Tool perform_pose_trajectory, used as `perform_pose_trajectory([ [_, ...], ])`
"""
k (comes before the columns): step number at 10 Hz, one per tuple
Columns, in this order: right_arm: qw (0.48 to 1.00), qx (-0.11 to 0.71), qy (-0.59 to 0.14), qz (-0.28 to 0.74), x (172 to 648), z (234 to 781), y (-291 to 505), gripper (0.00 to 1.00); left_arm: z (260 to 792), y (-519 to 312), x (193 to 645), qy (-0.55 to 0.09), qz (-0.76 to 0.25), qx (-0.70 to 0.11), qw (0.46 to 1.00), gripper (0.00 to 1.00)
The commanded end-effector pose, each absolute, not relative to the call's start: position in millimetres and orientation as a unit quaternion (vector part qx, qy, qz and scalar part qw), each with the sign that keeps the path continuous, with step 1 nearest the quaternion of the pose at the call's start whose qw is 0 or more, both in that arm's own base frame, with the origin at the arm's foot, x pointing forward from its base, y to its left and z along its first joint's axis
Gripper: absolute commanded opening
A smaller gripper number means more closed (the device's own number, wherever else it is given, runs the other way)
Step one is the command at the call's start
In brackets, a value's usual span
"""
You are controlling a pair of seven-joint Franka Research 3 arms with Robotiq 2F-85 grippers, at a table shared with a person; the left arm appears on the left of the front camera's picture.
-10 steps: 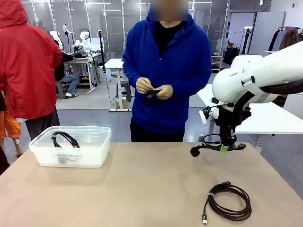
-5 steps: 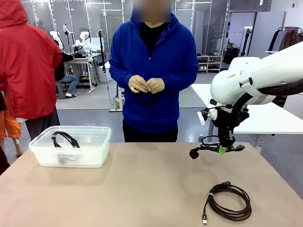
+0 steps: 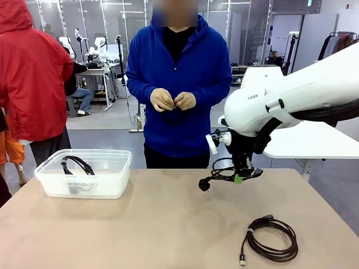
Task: Organize and store the cables.
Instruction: Place the Power Cable into the Organizing box.
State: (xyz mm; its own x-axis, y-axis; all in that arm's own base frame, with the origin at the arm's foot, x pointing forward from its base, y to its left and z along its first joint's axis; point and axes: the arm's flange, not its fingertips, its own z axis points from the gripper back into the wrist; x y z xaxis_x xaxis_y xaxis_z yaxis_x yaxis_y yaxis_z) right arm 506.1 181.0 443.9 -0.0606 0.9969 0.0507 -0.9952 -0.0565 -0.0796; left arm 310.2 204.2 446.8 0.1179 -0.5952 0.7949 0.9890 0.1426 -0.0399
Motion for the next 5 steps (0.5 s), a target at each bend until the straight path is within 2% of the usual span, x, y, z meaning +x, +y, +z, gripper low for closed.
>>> perform_pose_trajectory([
  [1, 0.684, -0.013, -0.027, 0.729, 496, 437, 215, 0.18, 448, 203, 310, -0.331, -0.577, -0.304, 0.682, 1.0],
  [5, 0.682, 0.021, -0.035, 0.73, 487, 426, 296, 0.18, 448, 203, 310, -0.331, -0.577, -0.304, 0.682, 1.0],
])
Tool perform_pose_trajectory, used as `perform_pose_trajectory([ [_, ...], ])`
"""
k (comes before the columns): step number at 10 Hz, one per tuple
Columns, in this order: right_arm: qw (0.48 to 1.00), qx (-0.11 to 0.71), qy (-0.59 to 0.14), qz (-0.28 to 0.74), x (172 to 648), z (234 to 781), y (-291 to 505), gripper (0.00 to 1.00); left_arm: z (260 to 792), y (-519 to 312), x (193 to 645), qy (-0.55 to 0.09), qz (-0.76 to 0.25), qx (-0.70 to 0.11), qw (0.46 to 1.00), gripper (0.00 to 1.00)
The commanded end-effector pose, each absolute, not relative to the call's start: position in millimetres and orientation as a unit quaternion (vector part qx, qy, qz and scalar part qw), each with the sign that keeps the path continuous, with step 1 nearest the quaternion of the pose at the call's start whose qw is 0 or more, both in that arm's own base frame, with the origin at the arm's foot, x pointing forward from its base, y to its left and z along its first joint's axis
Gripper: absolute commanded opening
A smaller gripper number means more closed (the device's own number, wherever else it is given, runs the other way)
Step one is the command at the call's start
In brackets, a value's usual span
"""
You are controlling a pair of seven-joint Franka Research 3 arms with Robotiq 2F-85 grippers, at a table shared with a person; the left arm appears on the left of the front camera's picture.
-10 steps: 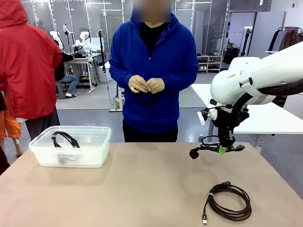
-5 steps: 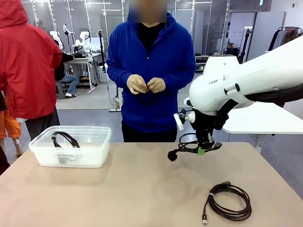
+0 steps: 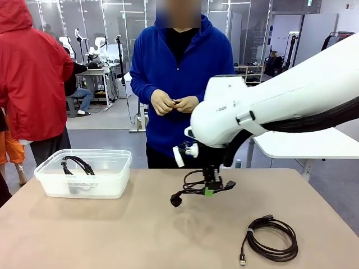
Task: Organize and store the cables.
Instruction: Place the Power Cable into the Organizing box.
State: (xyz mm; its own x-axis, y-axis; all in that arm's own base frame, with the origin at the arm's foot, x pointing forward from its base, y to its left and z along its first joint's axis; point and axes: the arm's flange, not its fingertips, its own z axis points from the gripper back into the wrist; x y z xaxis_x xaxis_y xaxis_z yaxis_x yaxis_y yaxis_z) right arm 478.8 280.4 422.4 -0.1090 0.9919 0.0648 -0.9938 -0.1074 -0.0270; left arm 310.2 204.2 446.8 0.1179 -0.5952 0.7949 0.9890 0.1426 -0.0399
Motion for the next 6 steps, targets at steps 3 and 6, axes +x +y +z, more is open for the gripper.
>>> perform_pose_trajectory([
  [3, 0.704, 0.042, -0.004, 0.709, 486, 405, 355, 0.18, 448, 203, 310, -0.331, -0.577, -0.304, 0.682, 1.0],
  [6, 0.711, 0.027, 0.008, 0.703, 489, 375, 393, 0.18, 448, 203, 310, -0.331, -0.577, -0.304, 0.682, 1.0],
])
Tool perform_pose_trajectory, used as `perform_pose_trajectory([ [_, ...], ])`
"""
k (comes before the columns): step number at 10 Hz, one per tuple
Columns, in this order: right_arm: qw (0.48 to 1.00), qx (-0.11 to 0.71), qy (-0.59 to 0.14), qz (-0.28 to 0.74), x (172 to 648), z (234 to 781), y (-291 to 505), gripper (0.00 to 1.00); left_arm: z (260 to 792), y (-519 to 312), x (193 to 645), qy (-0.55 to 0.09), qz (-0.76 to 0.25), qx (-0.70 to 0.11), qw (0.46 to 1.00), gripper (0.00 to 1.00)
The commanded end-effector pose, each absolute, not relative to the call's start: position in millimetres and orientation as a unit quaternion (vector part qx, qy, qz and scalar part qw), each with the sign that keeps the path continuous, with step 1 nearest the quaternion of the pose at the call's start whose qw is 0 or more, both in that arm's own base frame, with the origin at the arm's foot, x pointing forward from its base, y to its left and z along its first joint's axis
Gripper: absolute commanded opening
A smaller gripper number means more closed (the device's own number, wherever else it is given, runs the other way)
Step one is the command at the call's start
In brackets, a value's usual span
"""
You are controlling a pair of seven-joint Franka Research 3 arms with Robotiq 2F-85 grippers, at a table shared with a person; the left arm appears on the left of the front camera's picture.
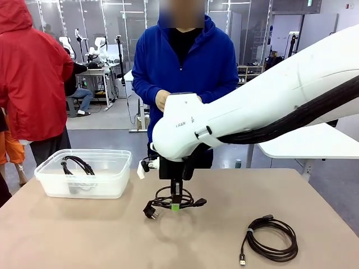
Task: Organize and store the cables.
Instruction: Place the Power Cable into the Organizing box.
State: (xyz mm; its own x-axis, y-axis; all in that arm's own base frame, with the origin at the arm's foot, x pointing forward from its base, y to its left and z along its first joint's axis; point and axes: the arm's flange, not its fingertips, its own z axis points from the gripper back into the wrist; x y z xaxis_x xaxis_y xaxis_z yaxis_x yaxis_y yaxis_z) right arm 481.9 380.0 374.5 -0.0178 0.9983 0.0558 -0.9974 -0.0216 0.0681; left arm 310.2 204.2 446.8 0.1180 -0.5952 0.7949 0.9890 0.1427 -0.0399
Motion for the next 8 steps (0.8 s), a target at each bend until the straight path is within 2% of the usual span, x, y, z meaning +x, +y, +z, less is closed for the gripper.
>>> perform_pose_trajectory([
  [1, 0.716, 0.029, 0.001, 0.697, 486, 372, 397, 0.18, 448, 203, 310, -0.331, -0.577, -0.304, 0.682, 1.0],
  [6, 0.695, 0.055, 0.028, 0.716, 481, 361, 402, 0.18, 448, 203, 310, -0.331, -0.577, -0.304, 0.682, 1.0],
  [7, 0.692, 0.055, 0.032, 0.719, 483, 361, 401, 0.23, 448, 203, 310, -0.331, -0.577, -0.304, 0.682, 1.0],
  [8, 0.692, 0.053, 0.031, 0.719, 483, 362, 400, 0.34, 448, 203, 310, -0.331, -0.577, -0.304, 0.682, 1.0],
])
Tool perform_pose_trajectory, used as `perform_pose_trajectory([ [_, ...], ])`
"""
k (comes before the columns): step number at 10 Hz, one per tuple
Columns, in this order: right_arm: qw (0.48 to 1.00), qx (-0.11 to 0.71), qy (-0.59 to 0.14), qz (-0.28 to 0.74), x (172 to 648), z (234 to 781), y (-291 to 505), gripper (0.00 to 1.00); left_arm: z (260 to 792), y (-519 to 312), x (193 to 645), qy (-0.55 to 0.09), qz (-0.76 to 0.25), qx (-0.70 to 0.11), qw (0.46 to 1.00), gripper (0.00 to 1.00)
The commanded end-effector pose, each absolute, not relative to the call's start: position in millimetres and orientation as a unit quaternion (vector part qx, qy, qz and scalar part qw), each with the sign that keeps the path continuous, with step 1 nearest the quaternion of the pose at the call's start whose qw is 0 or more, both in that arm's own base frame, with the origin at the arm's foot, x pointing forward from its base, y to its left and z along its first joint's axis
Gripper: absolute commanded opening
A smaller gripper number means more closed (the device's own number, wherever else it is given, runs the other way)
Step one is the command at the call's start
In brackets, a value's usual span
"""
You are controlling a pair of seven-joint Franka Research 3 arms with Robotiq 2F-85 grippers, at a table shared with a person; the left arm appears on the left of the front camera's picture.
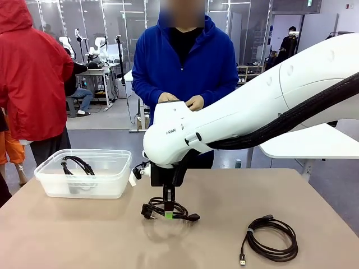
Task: Organize and store the cables.
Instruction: Place the Power Cable into the Organizing box.
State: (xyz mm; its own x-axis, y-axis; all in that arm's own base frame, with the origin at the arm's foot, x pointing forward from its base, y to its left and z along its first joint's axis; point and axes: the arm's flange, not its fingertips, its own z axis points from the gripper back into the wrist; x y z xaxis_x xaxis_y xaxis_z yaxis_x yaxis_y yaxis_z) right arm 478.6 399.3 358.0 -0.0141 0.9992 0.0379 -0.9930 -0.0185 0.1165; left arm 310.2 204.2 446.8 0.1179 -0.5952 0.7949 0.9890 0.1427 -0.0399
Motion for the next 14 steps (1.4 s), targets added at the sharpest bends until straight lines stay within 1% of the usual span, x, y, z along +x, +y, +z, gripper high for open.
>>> perform_pose_trajectory([
  [1, 0.693, 0.053, 0.033, 0.719, 483, 363, 398, 0.52, 448, 203, 310, -0.331, -0.577, -0.304, 0.682, 1.0],
  [2, 0.693, 0.052, 0.034, 0.719, 483, 363, 397, 0.63, 448, 203, 310, -0.331, -0.577, -0.304, 0.682, 1.0],
  [3, 0.692, 0.053, 0.035, 0.719, 483, 364, 396, 0.82, 448, 203, 310, -0.331, -0.577, -0.304, 0.682, 1.0],
  [4, 0.692, 0.052, 0.034, 0.719, 483, 366, 394, 0.92, 448, 203, 310, -0.331, -0.577, -0.304, 0.682, 1.0],
  [5, 0.692, 0.052, 0.031, 0.719, 483, 370, 391, 1.0, 448, 203, 310, -0.331, -0.577, -0.304, 0.682, 1.0],
  [7, 0.69, 0.045, 0.024, 0.722, 480, 381, 381, 1.0, 448, 203, 310, -0.331, -0.577, -0.304, 0.682, 1.0],
  [8, 0.692, 0.042, 0.01, 0.72, 475, 388, 373, 0.97, 448, 203, 310, -0.331, -0.577, -0.304, 0.682, 1.0],
  [9, 0.689, 0.046, -0.006, 0.723, 470, 396, 364, 1.0, 448, 203, 310, -0.331, -0.577, -0.304, 0.682, 1.0],
  [10, 0.686, 0.044, -0.009, 0.726, 464, 405, 353, 1.0, 448, 203, 310, -0.331, -0.577, -0.304, 0.682, 1.0],
  [12, 0.683, 0.031, -0.032, 0.729, 454, 430, 310, 1.0, 448, 203, 310, -0.331, -0.577, -0.304, 0.682, 1.0],
  [14, 0.696, 0.024, -0.07, 0.714, 441, 449, 253, 1.0, 448, 203, 310, -0.331, -0.577, -0.304, 0.682, 1.0],
])
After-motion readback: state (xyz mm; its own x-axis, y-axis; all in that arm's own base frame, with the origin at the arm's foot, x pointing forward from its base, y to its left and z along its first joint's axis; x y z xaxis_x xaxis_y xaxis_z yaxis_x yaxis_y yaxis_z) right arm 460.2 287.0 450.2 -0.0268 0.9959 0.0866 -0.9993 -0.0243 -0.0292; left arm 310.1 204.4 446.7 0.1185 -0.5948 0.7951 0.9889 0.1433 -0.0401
